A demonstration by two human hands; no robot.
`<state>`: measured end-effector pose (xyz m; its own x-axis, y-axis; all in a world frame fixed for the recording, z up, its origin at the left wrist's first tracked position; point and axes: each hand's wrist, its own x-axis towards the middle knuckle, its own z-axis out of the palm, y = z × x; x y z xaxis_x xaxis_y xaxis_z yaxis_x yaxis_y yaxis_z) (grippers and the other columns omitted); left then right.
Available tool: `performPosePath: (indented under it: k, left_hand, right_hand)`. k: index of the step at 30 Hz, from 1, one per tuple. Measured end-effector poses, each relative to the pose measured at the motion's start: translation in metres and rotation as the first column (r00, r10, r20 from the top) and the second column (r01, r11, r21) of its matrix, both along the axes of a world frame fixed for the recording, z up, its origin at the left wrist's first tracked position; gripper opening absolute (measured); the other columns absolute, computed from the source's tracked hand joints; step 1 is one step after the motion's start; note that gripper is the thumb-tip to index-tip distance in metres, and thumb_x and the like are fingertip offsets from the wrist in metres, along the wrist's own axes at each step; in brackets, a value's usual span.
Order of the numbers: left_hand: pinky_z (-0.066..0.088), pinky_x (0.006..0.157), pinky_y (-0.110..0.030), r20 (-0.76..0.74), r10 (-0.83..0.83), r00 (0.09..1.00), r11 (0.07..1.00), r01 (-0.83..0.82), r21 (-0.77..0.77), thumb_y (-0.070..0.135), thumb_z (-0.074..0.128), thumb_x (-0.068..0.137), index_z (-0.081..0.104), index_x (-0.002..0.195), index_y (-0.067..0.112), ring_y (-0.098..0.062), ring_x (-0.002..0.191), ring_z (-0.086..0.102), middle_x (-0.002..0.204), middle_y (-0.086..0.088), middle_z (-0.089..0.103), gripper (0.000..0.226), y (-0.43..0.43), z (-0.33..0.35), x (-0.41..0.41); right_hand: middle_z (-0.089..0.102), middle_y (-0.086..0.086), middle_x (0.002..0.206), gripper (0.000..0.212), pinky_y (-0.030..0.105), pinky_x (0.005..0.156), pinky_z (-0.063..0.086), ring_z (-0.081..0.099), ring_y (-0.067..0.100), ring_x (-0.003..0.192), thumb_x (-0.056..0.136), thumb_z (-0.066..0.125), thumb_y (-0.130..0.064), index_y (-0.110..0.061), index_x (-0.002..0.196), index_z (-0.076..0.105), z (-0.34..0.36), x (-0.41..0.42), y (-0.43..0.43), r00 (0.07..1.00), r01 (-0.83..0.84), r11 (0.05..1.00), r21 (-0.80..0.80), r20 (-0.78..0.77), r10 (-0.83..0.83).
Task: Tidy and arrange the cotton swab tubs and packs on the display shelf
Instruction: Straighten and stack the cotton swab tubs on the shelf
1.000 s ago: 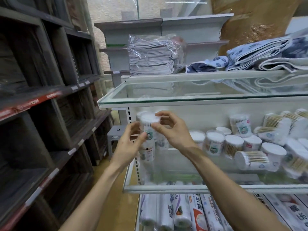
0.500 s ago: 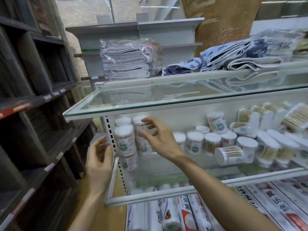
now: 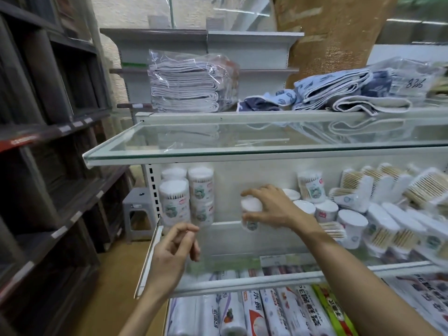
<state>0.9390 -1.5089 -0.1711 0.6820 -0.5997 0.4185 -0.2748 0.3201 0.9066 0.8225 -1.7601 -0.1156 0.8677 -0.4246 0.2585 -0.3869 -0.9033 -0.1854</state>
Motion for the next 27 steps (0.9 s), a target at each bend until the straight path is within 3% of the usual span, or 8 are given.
performPosePath:
  k: [2, 4, 6, 9, 12, 18, 22, 27]
  left_hand:
    - [0.052, 0.054, -0.029, -0.070, 0.023, 0.997, 1.000, -0.024, -0.011, -0.001, 0.052, 0.096, 0.065, 0.095, 0.005, -0.020, 0.053, 0.056, 0.059, -0.007, 0.060, 0.015, -0.001, -0.004, 0.005]
    - [0.051, 0.052, -0.028, -0.149, 0.020, 0.989, 0.999, -0.027, -0.045, -0.002, 0.051, 0.097, 0.065, 0.095, 0.003, -0.020, 0.053, 0.055, 0.060, -0.010, 0.058, 0.014, -0.001, -0.005, 0.008]
    - [0.050, 0.051, -0.027, -0.210, 0.005, 0.978, 0.997, -0.020, -0.072, 0.000, 0.051, 0.097, 0.065, 0.095, 0.001, -0.021, 0.054, 0.054, 0.062, -0.011, 0.057, 0.015, 0.000, -0.005, 0.010]
    - [0.050, 0.052, -0.028, -0.219, -0.011, 0.976, 0.998, -0.003, -0.066, 0.003, 0.050, 0.098, 0.065, 0.095, 0.001, -0.019, 0.056, 0.054, 0.063, -0.009, 0.057, 0.016, 0.000, -0.006, 0.012]
    - [0.048, 0.053, -0.028, -0.196, -0.020, 0.980, 0.999, 0.012, -0.041, 0.005, 0.050, 0.099, 0.066, 0.094, 0.002, -0.018, 0.057, 0.054, 0.063, -0.008, 0.057, 0.017, 0.000, -0.008, 0.012]
    - [0.047, 0.053, -0.030, -0.190, -0.018, 0.982, 0.999, 0.011, -0.039, 0.008, 0.048, 0.101, 0.065, 0.093, 0.001, -0.019, 0.057, 0.053, 0.062, -0.009, 0.056, 0.020, 0.000, -0.009, 0.013]
    - [0.045, 0.051, -0.029, -0.222, 0.027, 0.975, 0.995, -0.047, -0.084, 0.014, 0.044, 0.103, 0.064, 0.093, 0.000, -0.018, 0.054, 0.051, 0.060, -0.007, 0.055, 0.026, 0.000, -0.009, 0.014]
    - [0.040, 0.050, -0.029, -0.258, 0.054, 0.965, 0.988, -0.089, -0.126, 0.016, 0.041, 0.105, 0.062, 0.095, -0.003, -0.016, 0.050, 0.047, 0.056, -0.004, 0.053, 0.031, -0.001, -0.008, 0.014]
  right_hand:
    - [0.065, -0.001, 0.122, 0.065, 0.037, 0.097, 0.042, 0.055, 0.023, 0.115, 0.076, 0.064, -0.069, -0.035, 0.131, 0.055, -0.002, -0.004, 0.002, 0.991, -0.042, 0.998, 0.056, 0.132, 0.034]
    - [0.067, -0.008, 0.115, 0.055, 0.031, 0.087, 0.050, 0.062, 0.015, 0.104, 0.078, 0.070, -0.063, -0.036, 0.124, 0.060, 0.000, -0.008, 0.010, 0.938, -0.112, 0.948, 0.299, 0.347, 0.002]
    - [0.071, -0.001, 0.109, 0.041, 0.028, 0.076, 0.056, 0.069, 0.015, 0.095, 0.083, 0.070, -0.056, -0.033, 0.116, 0.063, 0.005, -0.008, 0.022, 0.855, -0.243, 0.760, 0.603, 0.503, -0.126]
    - [0.071, 0.018, 0.103, 0.050, 0.040, 0.067, 0.059, 0.073, 0.026, 0.088, 0.083, 0.065, -0.051, -0.012, 0.113, 0.061, 0.009, -0.004, 0.038, 0.786, -0.445, 0.301, 0.844, 0.529, -0.321]
    - [0.071, 0.016, 0.096, 0.058, 0.049, 0.067, 0.059, 0.071, 0.029, 0.088, 0.081, 0.063, -0.054, -0.008, 0.117, 0.060, 0.004, -0.001, 0.044, 0.787, -0.469, 0.162, 0.868, 0.494, -0.369]
    - [0.071, 0.017, 0.097, 0.065, 0.048, 0.066, 0.060, 0.071, 0.029, 0.086, 0.080, 0.062, -0.057, -0.004, 0.118, 0.056, -0.008, 0.005, 0.056, 0.809, -0.418, 0.240, 0.876, 0.479, -0.341]
    - [0.072, 0.015, 0.106, 0.052, 0.051, 0.068, 0.062, 0.074, 0.025, 0.087, 0.079, 0.072, -0.051, -0.014, 0.113, 0.056, -0.013, 0.015, 0.073, 0.833, -0.323, 0.493, 0.808, 0.490, -0.257]
    - [0.061, -0.015, 0.100, 0.052, 0.024, 0.066, 0.054, 0.063, 0.004, 0.086, 0.074, 0.082, -0.049, -0.024, 0.109, 0.053, -0.022, 0.040, 0.096, 0.860, -0.241, 0.803, 0.545, 0.504, -0.084]
